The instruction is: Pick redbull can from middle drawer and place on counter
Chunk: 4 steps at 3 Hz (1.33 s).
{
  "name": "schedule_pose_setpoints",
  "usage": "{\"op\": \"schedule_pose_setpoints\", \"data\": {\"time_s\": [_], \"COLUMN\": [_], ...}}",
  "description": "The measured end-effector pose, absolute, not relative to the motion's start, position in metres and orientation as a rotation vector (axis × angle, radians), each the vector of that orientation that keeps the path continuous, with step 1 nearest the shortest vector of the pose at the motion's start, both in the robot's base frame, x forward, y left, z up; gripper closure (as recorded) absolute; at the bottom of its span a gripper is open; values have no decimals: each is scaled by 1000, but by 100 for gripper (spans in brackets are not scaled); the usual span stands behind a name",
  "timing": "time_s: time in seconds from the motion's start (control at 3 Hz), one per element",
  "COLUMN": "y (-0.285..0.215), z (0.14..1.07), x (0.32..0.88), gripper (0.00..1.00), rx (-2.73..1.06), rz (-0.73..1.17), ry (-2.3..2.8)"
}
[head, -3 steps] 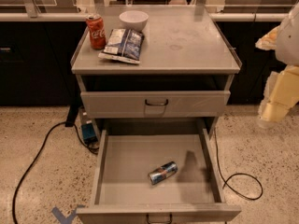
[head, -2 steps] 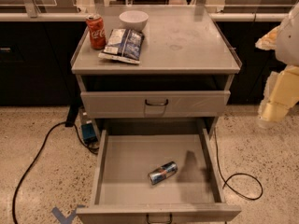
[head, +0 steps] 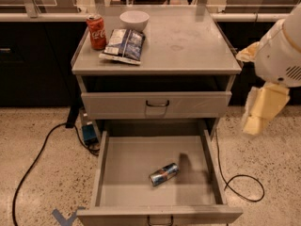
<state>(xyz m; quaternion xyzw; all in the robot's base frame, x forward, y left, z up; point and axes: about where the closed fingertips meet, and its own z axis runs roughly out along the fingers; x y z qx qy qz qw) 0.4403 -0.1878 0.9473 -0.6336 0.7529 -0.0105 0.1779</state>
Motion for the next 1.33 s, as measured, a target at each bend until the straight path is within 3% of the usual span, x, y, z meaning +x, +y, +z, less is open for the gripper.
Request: {"op": "schedule_pose_setpoints", "data": {"time_s": [1.33], "y": [-160], "z": [735], "x": [425], "gripper": [0], "rx": [-1925], "rz": [130], "ry": [2205]}}
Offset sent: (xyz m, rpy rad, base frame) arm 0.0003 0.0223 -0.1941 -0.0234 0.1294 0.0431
